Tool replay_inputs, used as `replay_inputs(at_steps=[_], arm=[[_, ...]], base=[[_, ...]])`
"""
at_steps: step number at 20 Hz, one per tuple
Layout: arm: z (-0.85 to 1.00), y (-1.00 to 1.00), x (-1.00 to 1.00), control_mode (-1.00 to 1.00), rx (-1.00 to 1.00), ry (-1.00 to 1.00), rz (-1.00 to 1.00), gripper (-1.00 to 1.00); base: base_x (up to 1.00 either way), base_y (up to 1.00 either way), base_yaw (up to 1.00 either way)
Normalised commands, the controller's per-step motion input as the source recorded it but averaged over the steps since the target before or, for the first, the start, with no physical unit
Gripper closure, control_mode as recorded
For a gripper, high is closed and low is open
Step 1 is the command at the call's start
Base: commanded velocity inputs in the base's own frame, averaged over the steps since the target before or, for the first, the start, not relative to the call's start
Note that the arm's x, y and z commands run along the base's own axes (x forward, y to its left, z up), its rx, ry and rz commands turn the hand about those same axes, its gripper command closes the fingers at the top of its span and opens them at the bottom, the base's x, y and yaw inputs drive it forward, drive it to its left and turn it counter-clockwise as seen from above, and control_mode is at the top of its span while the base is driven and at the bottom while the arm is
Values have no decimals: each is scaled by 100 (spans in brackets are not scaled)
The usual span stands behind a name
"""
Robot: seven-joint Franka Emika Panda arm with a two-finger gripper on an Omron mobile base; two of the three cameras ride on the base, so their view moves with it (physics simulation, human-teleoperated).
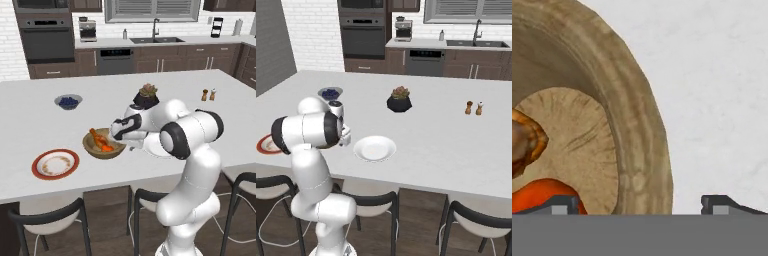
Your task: Pick the chicken drumstick and squash from their plates and place them in the bowl. Then put the bowl in the fridge.
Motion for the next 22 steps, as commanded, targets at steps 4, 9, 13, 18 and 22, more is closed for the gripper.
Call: replay_inputs(at_steps=[4, 9, 13, 18, 22], arm=[[-21, 26, 39, -100, 0, 1, -17, 100], [50, -1, -26, -100, 4, -2, -7, 100], [100, -20, -98, -100, 18, -19, -14, 100], [100, -36, -100, -100, 24, -22, -19, 100], [100, -53, -100, -100, 20, -8, -22, 100]], base=[[0, 0, 0], [0, 0, 0], [0, 0, 0], [0, 0, 0], [0, 0, 0]])
